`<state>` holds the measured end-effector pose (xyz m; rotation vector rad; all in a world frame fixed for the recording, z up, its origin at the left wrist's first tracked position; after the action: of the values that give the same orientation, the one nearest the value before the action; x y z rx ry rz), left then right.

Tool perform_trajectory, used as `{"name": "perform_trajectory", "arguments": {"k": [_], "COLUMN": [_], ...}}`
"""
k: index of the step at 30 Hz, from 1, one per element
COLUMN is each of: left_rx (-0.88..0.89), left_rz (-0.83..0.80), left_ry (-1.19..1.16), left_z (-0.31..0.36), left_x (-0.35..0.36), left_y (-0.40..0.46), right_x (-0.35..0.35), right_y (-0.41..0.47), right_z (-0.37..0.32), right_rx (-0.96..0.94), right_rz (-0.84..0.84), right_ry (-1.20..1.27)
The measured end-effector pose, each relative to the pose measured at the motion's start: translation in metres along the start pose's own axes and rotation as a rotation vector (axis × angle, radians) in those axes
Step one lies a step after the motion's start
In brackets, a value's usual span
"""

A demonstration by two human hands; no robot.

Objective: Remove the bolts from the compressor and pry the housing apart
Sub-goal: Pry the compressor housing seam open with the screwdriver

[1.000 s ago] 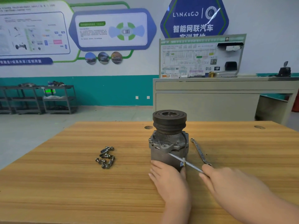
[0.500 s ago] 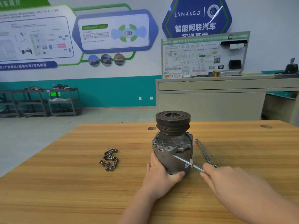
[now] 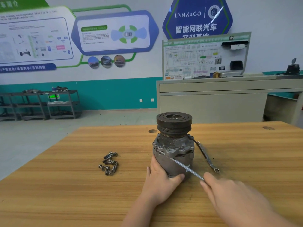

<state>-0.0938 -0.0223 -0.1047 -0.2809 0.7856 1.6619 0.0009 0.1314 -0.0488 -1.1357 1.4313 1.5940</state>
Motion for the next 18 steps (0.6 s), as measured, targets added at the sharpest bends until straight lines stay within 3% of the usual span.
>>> {"name": "perform_trajectory", "arguments": {"k": [12,15,16,18], "left_rx": [-0.021,-0.01,-0.015,-0.015], "left_rz": [-0.103,-0.146,-0.185,-0.279], "left_ry": [0.087,0.064,0.065,0.114], "left_z": [-0.008,-0.013,-0.016,-0.021], "left_x": [0.008,0.008,0.01,0.013], "left_y": [0.005,0.015,0.02,0.03], "right_x": [-0.053,-0.071,-0.063,-0.029], "right_y": [-0.012,-0.01,-0.005,0.016], "right_z": [0.031,0.096,0.12,0.156], "right_rx": [-0.095,0.166,0.29,0.51], "right_rz": [0.043,0.333,0.34,0.189], "right_ry": [0.034,0.209,0.272,0.341]}}
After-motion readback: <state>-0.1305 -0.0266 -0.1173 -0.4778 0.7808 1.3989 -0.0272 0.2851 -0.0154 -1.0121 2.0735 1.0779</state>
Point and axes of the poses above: each hand's wrist, its own y-axis towards the middle knuckle, its own x-axis out of the palm, z = x × y, the point moved 10 cm from there along y, towards the middle knuckle, and after that the axes turned 10 degrees about z, right-handed, at the moved point
